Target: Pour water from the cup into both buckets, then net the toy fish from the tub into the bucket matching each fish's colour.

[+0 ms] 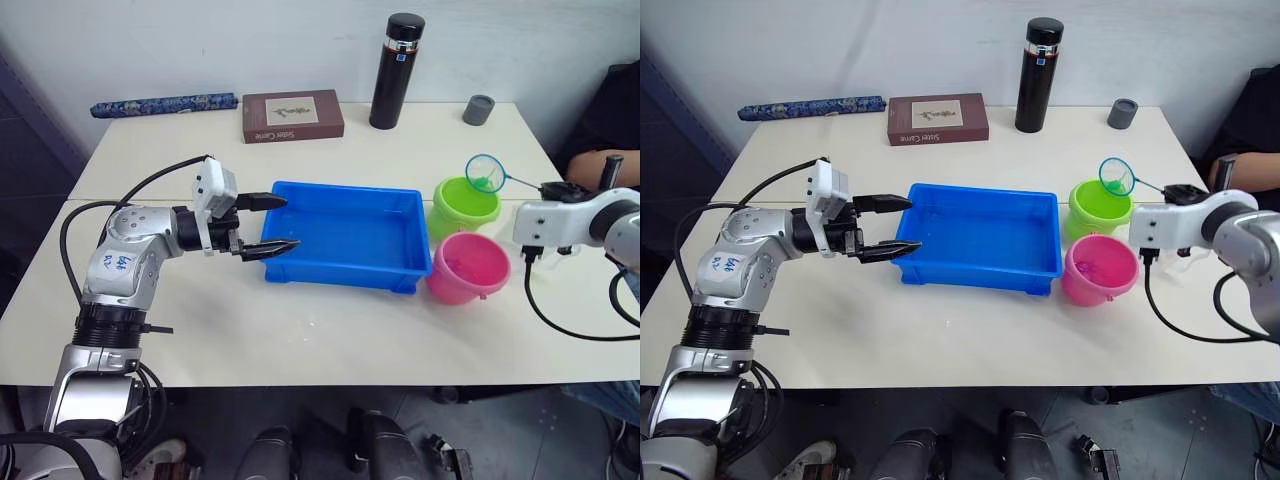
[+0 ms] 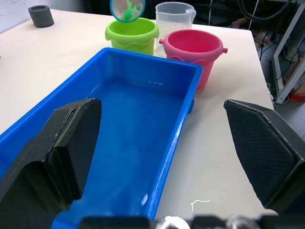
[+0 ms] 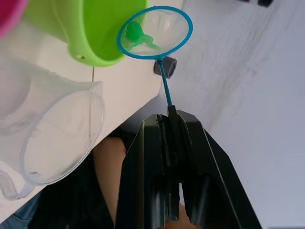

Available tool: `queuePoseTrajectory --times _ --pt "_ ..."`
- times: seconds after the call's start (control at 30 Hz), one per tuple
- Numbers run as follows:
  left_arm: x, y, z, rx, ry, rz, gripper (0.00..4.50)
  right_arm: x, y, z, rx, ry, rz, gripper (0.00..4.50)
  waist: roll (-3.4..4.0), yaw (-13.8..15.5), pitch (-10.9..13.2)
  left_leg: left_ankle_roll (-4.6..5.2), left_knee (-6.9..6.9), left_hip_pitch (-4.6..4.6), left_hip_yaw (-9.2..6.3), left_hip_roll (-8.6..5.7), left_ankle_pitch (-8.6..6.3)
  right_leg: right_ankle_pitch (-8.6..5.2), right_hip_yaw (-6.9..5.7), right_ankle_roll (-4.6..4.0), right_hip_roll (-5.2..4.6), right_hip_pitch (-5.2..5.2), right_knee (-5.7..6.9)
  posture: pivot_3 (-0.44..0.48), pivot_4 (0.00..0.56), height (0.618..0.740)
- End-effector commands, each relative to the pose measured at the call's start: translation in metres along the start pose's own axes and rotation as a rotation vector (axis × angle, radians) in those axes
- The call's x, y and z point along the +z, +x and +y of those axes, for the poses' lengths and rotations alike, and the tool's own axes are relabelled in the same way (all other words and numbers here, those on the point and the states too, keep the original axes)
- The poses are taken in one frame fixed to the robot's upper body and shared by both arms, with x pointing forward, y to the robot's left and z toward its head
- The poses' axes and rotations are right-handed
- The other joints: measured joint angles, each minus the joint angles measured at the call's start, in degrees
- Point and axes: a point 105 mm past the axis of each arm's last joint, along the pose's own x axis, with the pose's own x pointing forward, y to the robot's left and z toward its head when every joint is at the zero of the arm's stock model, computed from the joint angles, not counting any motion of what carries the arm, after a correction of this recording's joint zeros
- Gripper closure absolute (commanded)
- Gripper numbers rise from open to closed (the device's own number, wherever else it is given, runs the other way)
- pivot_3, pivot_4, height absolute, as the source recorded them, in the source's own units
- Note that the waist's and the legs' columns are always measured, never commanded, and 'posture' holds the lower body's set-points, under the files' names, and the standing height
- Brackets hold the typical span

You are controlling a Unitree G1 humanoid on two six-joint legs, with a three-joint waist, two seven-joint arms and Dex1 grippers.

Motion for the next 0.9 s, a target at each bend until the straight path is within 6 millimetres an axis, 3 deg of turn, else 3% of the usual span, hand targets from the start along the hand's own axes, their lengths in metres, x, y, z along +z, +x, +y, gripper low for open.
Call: queuePoseTrajectory --times 0.03,0.37,0.7,0.9 --pt "0.013 0.0 0.002 0.003 0.051 -0.026 0.06 -0.008 -0.011 -0.026 -0.12 -0.097 0.041 4.5 0.0 -0.05 0.0 0.0 0.0 0.0 0.01 0.0 0.0 0.0 0.0 0.0 0.0 0.0 0.0 0.0 0.15 0.74" --pt "0.012 -0.001 0.002 0.005 0.048 -0.029 0.06 -0.002 -0.018 -0.026 -0.229 -0.306 0.058 4.5 0.0 -0.13 0.0 -0.03 0.01 0.03 0.01 0.02 0.02 0.0 0.01 0.0 0.04 0.0 0.04 0.0 0.15 0.74" --pt "0.012 0.001 0.003 0.005 0.045 -0.04 0.06 0.016 -0.027 -0.014 -0.29 -0.403 0.07 4.5 0.0 -0.08 0.0 -0.04 0.04 0.06 0.04 0.01 0.02 0.0 0.02 0.0 0.06 0.04 0.08 0.0 0.15 0.74" --pt "0.012 0.0 0.003 0.008 0.046 -0.041 0.06 0.016 -0.028 -0.013 -0.307 -0.435 0.086 4.5 0.0 -0.11 0.0 -0.04 0.05 0.07 0.05 0.0 0.02 0.0 0.03 0.0 0.07 0.04 0.1 0.0 0.15 0.74"
